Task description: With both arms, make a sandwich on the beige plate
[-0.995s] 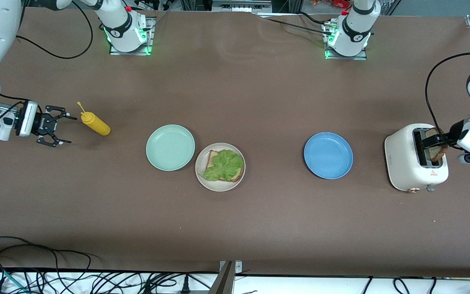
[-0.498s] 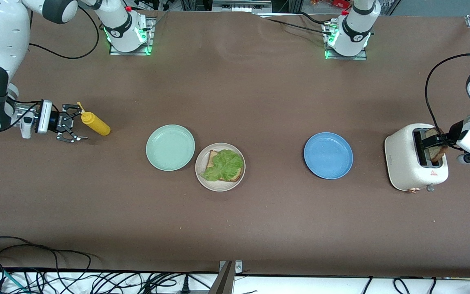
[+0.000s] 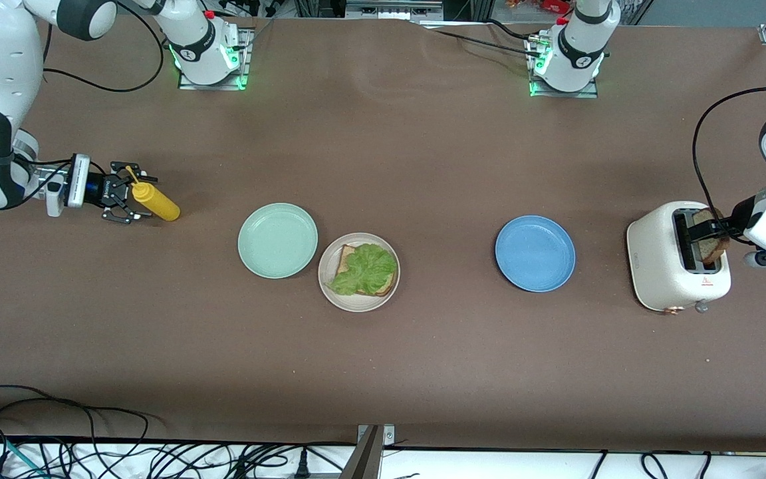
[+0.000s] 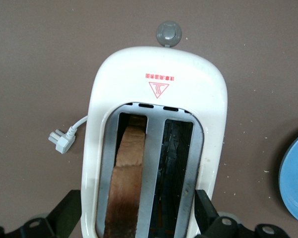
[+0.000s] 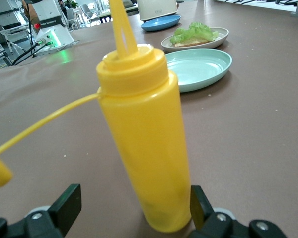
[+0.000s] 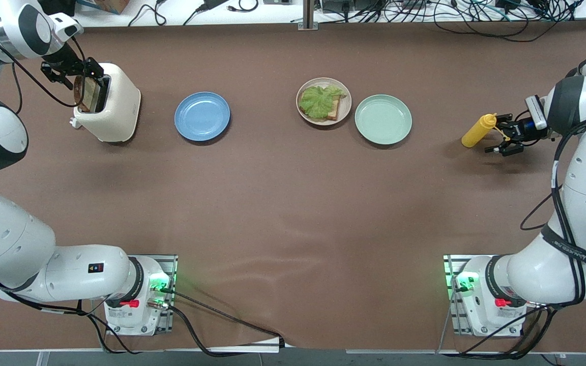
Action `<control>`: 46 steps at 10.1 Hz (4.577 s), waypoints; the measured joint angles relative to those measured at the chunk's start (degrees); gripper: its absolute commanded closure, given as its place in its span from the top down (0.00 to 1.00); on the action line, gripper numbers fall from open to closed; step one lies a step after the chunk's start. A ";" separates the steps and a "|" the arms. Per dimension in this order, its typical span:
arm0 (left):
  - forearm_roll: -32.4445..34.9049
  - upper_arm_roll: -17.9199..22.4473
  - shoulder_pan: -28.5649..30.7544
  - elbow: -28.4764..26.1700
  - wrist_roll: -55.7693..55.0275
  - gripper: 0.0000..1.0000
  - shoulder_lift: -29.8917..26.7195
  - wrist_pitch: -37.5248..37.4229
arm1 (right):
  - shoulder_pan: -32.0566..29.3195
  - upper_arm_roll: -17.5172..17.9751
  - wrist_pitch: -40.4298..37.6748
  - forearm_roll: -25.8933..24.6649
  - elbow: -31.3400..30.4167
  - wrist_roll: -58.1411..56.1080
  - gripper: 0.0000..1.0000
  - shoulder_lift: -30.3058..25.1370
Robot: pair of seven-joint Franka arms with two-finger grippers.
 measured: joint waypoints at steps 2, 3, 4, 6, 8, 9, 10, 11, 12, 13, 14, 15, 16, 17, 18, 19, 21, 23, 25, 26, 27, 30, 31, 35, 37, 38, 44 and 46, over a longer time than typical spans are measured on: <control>0.00 0.00 0.01 0.00 0.00 1.00 0.02 0.00 | 0.15 1.11 0.04 1.51 0.00 0.00 0.85 0.00; 0.00 0.00 0.01 0.00 0.00 1.00 0.04 0.00 | 0.17 1.75 0.16 2.16 0.00 0.00 0.52 0.01; 0.00 0.00 0.02 0.00 0.00 1.00 0.05 0.00 | 0.18 2.23 0.29 2.84 0.00 0.00 0.22 0.02; 0.00 0.00 0.02 0.00 0.00 1.00 0.06 0.00 | 0.31 2.65 0.94 3.76 0.04 0.00 0.00 0.01; 0.00 0.00 0.04 0.00 0.00 1.00 0.07 0.00 | 1.45 2.65 2.14 4.56 0.73 0.32 0.00 -0.15; 0.00 0.00 0.04 0.00 0.00 1.00 0.07 0.00 | 3.01 2.62 3.80 5.05 1.93 1.68 0.00 -0.30; 0.00 0.00 0.05 0.00 0.00 1.00 0.08 0.00 | 5.35 2.38 6.61 5.18 3.67 4.43 0.00 -0.67; 0.00 -0.01 0.06 0.00 0.00 1.00 0.09 0.00 | 9.04 1.37 9.73 5.22 5.65 8.55 0.00 -1.14; 0.00 -0.01 0.08 -0.02 0.00 1.00 0.10 0.00 | 14.17 -1.08 12.11 5.25 7.28 13.17 0.00 -1.44; 0.00 -0.01 0.10 -0.03 0.00 1.00 0.12 0.00 | 20.83 -5.04 14.45 5.28 8.60 17.87 0.00 -1.58; 0.00 -0.02 0.11 -0.04 0.00 1.00 0.12 0.00 | 27.57 -9.09 16.96 5.26 9.62 22.43 0.00 -1.69; 0.00 -0.01 0.13 -0.04 0.00 1.00 0.13 0.00 | 33.74 -12.47 19.65 5.16 10.26 26.83 0.00 -1.76; 0.00 -0.01 0.14 -0.04 0.00 1.00 0.13 0.00 | 38.88 -14.89 22.39 4.65 10.43 30.81 0.00 -1.74; 0.00 -0.02 0.16 -0.04 0.00 1.00 0.12 0.00 | 43.31 -16.60 25.55 3.02 10.54 34.71 0.00 -1.70; 0.00 -0.03 0.17 -0.04 0.00 1.00 0.13 0.00 | 47.17 -17.80 29.10 -0.10 11.04 38.70 0.00 -1.70; 0.00 -0.03 0.19 -0.04 0.00 1.00 0.13 0.00 | 51.37 -18.78 33.00 -4.63 12.11 44.34 0.00 -1.72; 0.00 -0.04 0.21 -0.04 0.00 1.00 0.13 0.00 | 59.26 -19.30 37.82 -17.53 15.69 60.20 0.00 -1.65; 0.00 -0.04 0.21 -0.04 0.00 0.87 0.13 0.00 | 64.61 -18.50 38.54 -31.04 19.94 76.19 0.00 -1.11; 0.00 -0.04 0.22 -0.05 0.00 0.31 0.14 0.00 | 65.31 -15.56 38.56 -41.38 22.56 85.46 0.00 0.76; 0.00 -0.05 0.22 -0.05 0.00 0.11 0.16 -0.11 | 65.19 -14.13 38.68 -45.93 23.40 88.95 0.00 2.58; 0.00 -0.05 0.22 -0.03 0.00 0.00 0.17 -0.58 | 65.14 -12.76 38.93 -49.81 24.37 92.05 0.00 4.85; 0.01 0.08 0.24 0.05 0.00 0.00 0.15 -1.46 | 65.16 -10.91 39.28 -55.47 29.18 98.46 0.00 12.96; 0.02 0.13 0.29 0.09 0.14 0.00 0.16 -1.70 | 65.16 -10.90 39.28 -56.75 30.74 99.27 0.00 14.92; 0.47 -0.15 0.25 9.22 2.37 0.00 0.73 -13.98 | 65.22 -8.85 39.27 -64.27 32.55 104.37 0.00 16.61; 0.47 -0.51 0.06 18.05 2.38 0.00 2.07 -23.46 | 65.17 -8.88 39.24 -64.45 32.66 104.41 0.00 16.60; 0.47 -0.69 -0.12 22.31 2.38 0.00 3.38 -27.16 | 65.17 -9.19 39.18 -64.46 32.87 104.09 0.00 16.53; -23.38 -2.96 -2.33 28.17 7.94 0.00 8.59 -36.27 | 59.04 -18.45 26.79 -50.07 33.74 78.80 0.00 3.66; -33.43 -8.12 -3.35 28.13 8.04 0.00 12.34 -37.31 | 53.55 -20.71 23.58 -41.61 30.94 67.87 0.00 -1.25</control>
